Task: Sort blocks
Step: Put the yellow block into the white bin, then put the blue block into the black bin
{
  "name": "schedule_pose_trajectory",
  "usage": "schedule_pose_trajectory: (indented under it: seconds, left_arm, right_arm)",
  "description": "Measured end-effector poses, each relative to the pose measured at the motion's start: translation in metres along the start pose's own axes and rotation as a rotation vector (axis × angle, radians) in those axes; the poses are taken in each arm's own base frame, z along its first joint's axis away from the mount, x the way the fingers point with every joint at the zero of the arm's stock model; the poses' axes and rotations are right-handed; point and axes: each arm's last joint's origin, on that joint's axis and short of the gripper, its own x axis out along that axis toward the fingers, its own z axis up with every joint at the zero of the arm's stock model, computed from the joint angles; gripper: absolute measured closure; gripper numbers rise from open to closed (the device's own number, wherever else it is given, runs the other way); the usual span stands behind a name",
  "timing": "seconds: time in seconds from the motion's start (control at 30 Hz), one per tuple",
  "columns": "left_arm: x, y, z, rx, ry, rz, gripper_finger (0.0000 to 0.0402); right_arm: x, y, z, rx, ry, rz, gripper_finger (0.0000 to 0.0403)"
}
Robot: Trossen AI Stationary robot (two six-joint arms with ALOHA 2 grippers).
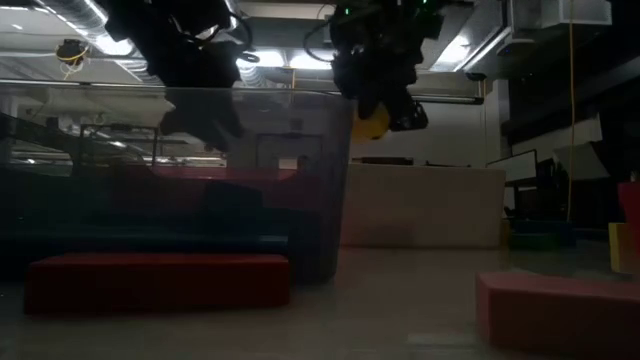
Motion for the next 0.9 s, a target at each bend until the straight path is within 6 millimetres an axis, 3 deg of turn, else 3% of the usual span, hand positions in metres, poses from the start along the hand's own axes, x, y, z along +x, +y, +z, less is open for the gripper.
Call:
schedule_pose_trajectory:
  seconds: [0.3,0.63,0.9]
  left_arm:
    - [0.000,0.017,0.012,0.081,-0.041,0.044,0.0219]
    - [-0.001,0.012,0.023,0.194,-0.146,-0.009,0.0219]
    - [-0.001,0.011,0.025,0.159,-0.165,-0.019,0.0219]
  right_arm:
    - [0.024,0.029,-0.029,-0.143,-0.082,-0.376,0.0254]
    - [0.027,0.034,-0.033,-0.136,-0.104,-0.404,0.0168]
    - [0.008,0.005,-0.007,0.223,-0.237,-0.395,0.0157]
